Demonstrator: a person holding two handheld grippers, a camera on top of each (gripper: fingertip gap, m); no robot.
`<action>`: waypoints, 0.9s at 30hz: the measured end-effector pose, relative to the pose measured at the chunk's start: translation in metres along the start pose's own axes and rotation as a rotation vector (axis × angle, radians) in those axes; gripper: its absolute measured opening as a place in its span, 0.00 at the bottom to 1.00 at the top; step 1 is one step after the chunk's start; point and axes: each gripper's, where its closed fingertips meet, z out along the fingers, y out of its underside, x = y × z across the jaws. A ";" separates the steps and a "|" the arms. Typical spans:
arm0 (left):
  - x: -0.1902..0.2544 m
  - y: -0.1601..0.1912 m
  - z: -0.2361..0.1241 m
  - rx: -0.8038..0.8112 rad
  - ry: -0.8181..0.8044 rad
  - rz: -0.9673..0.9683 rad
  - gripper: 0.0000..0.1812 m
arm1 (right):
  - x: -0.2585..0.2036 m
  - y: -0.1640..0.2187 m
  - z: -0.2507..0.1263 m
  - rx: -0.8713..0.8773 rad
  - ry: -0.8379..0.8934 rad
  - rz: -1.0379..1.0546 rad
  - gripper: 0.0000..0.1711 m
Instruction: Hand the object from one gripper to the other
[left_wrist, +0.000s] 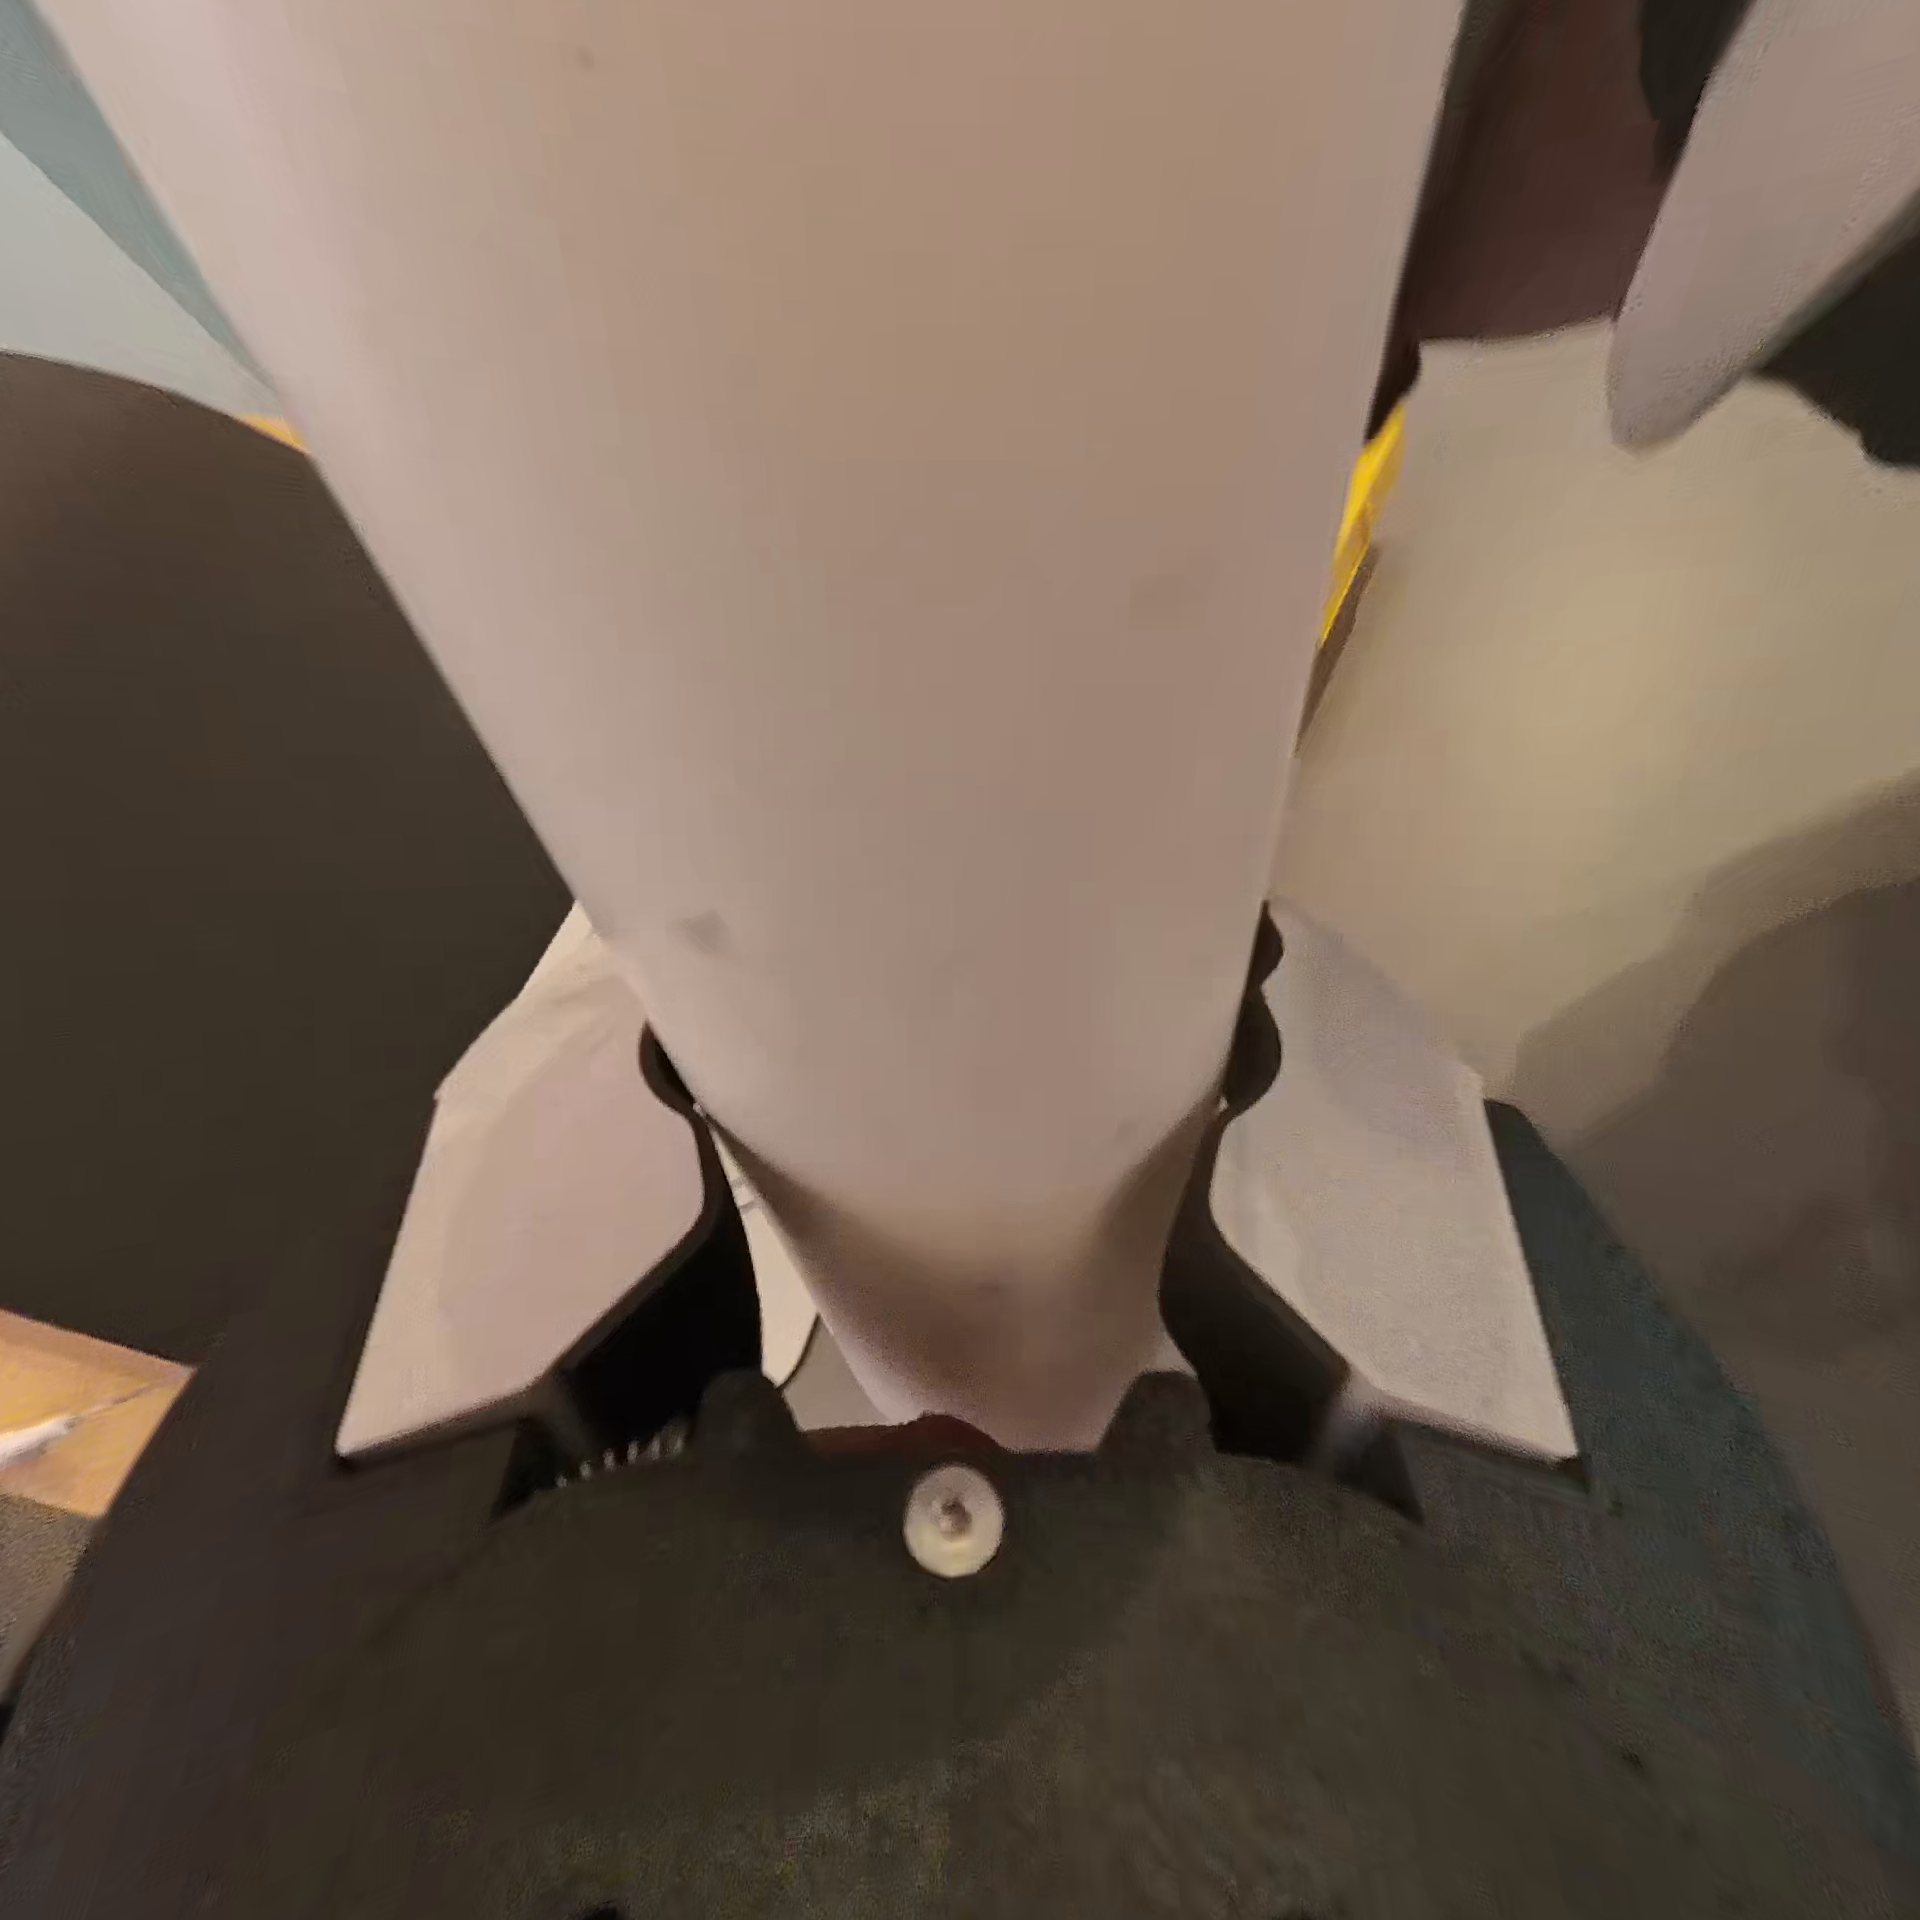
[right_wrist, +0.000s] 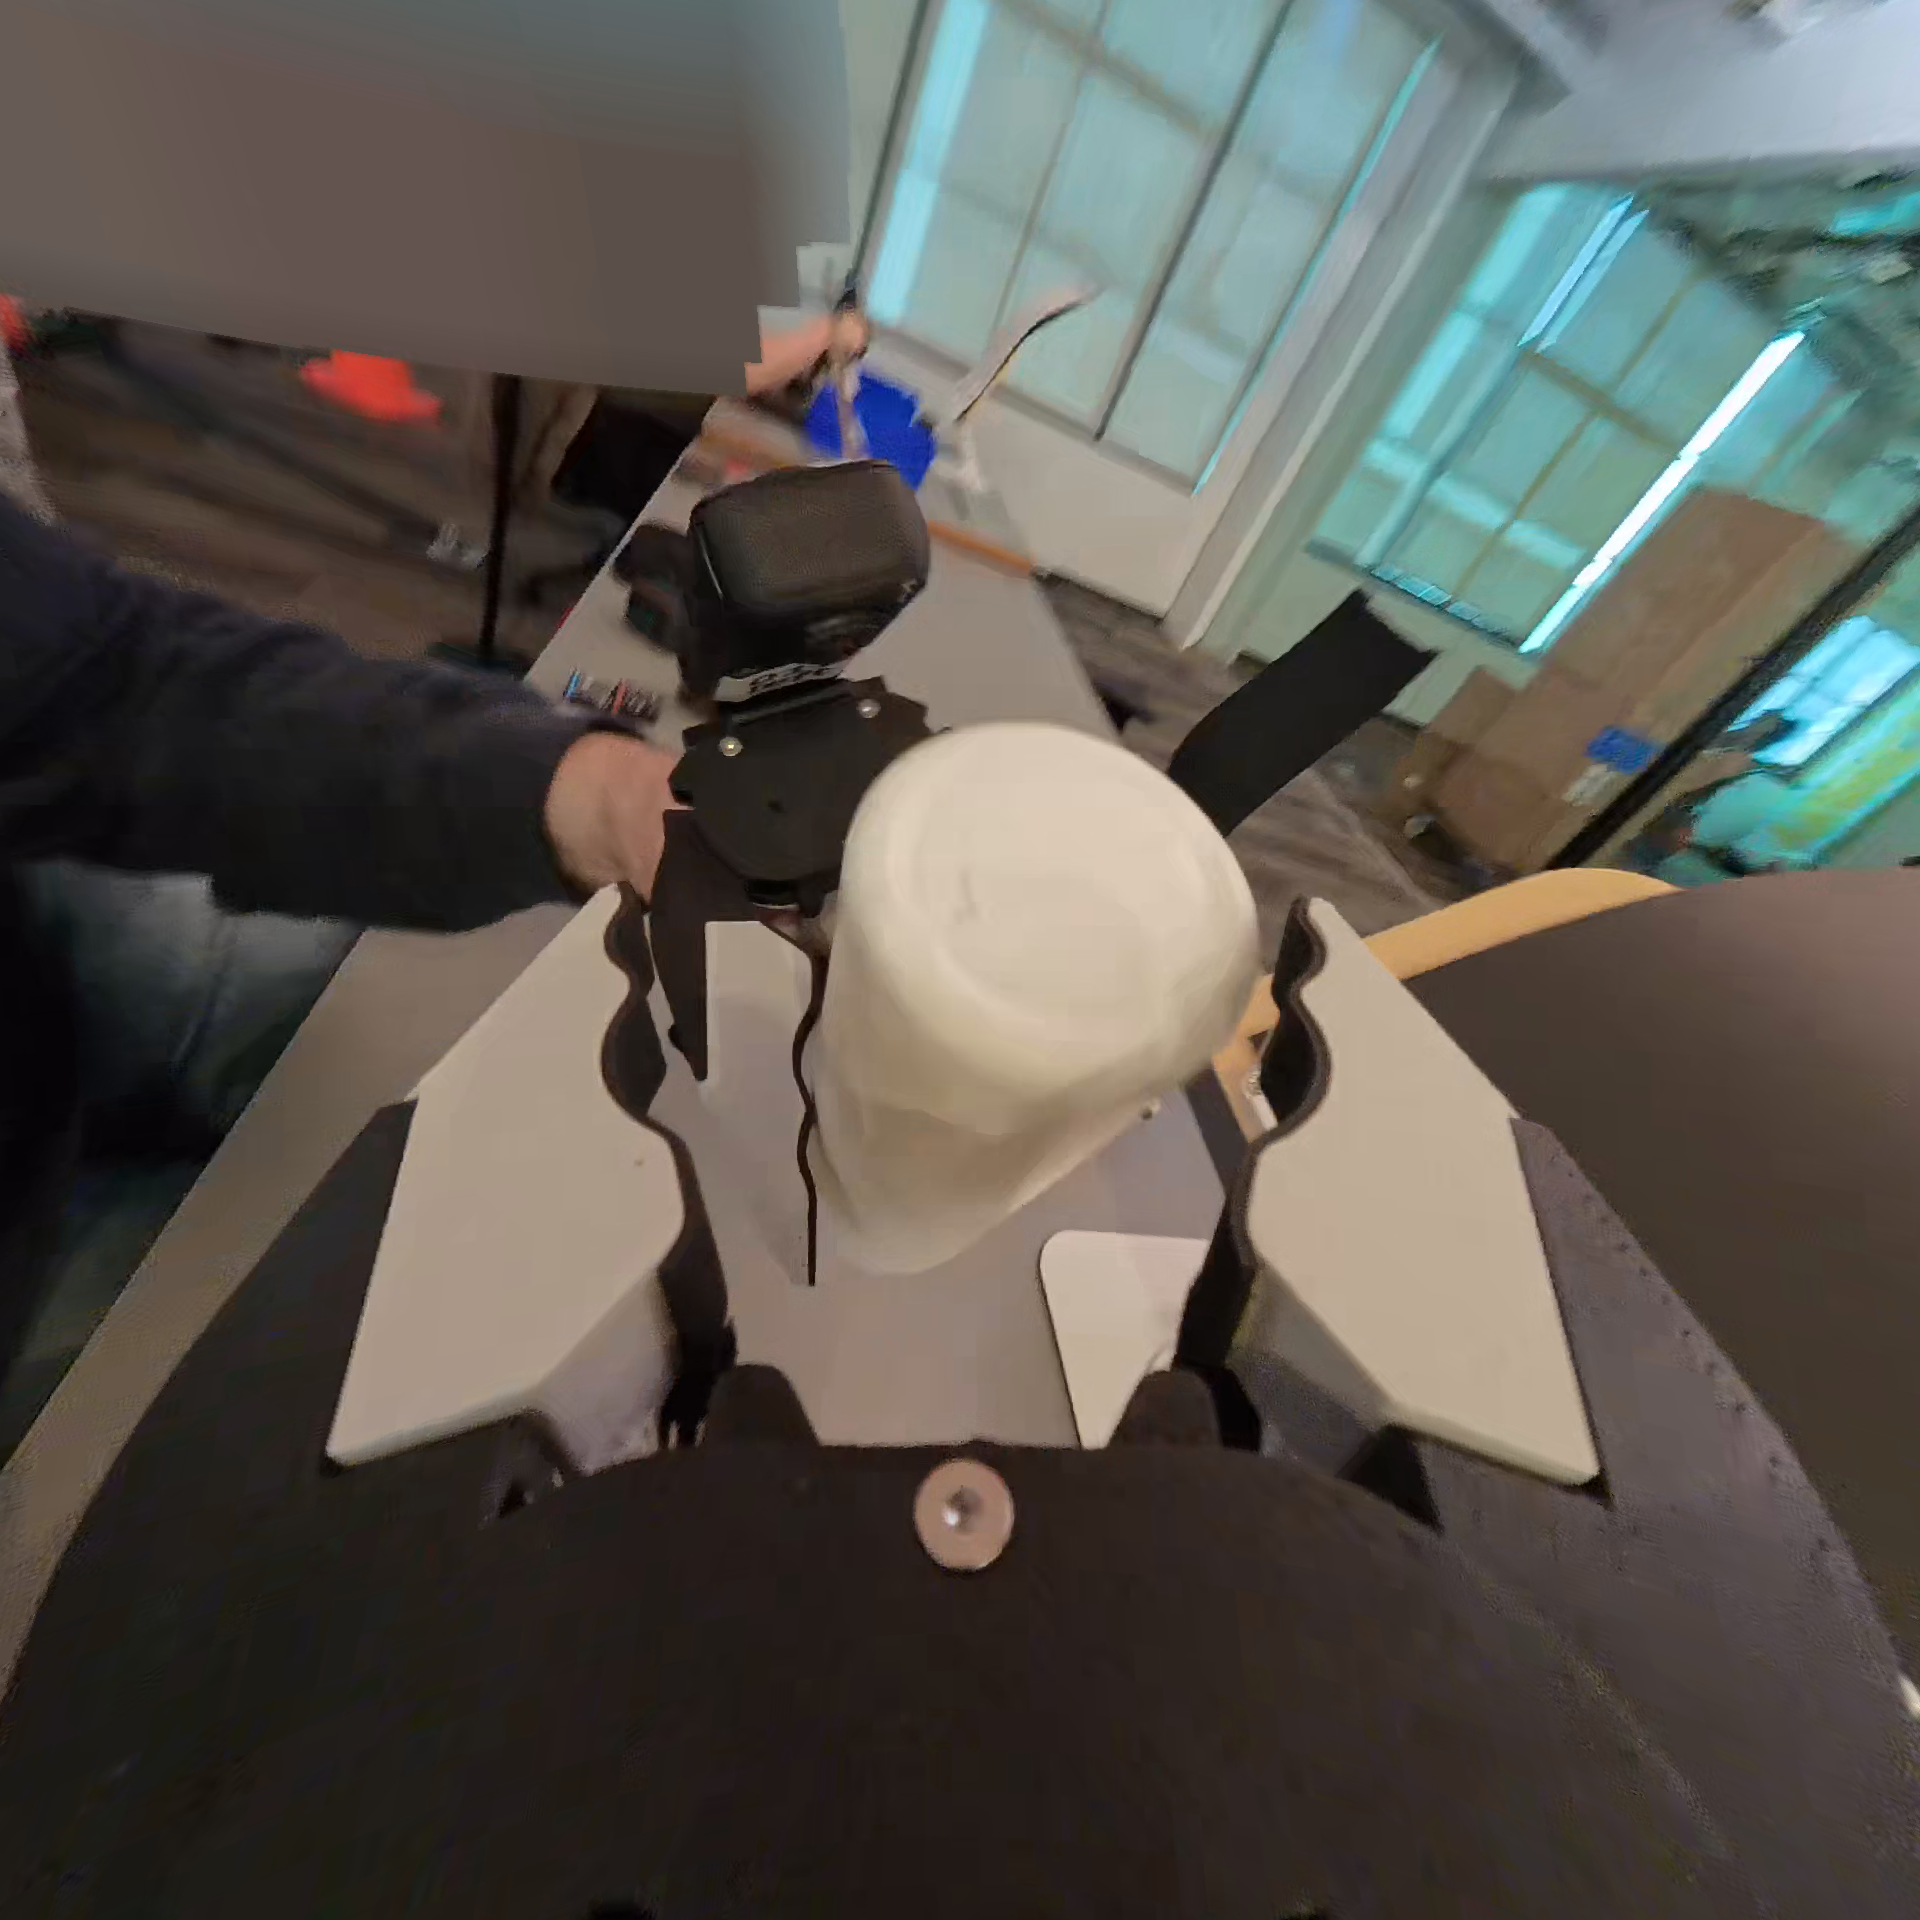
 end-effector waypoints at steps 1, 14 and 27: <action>0.003 0.000 0.002 -0.013 0.005 0.021 0.55 | -0.002 0.001 0.003 -0.041 -0.035 -0.008 0.69; 0.016 0.000 0.011 -0.034 0.072 0.087 0.56 | -0.001 0.013 0.005 -0.041 -0.122 0.026 0.52; -0.018 0.018 -0.034 0.384 -0.002 -0.459 0.59 | 0.037 -0.030 -0.044 0.350 0.079 0.147 0.51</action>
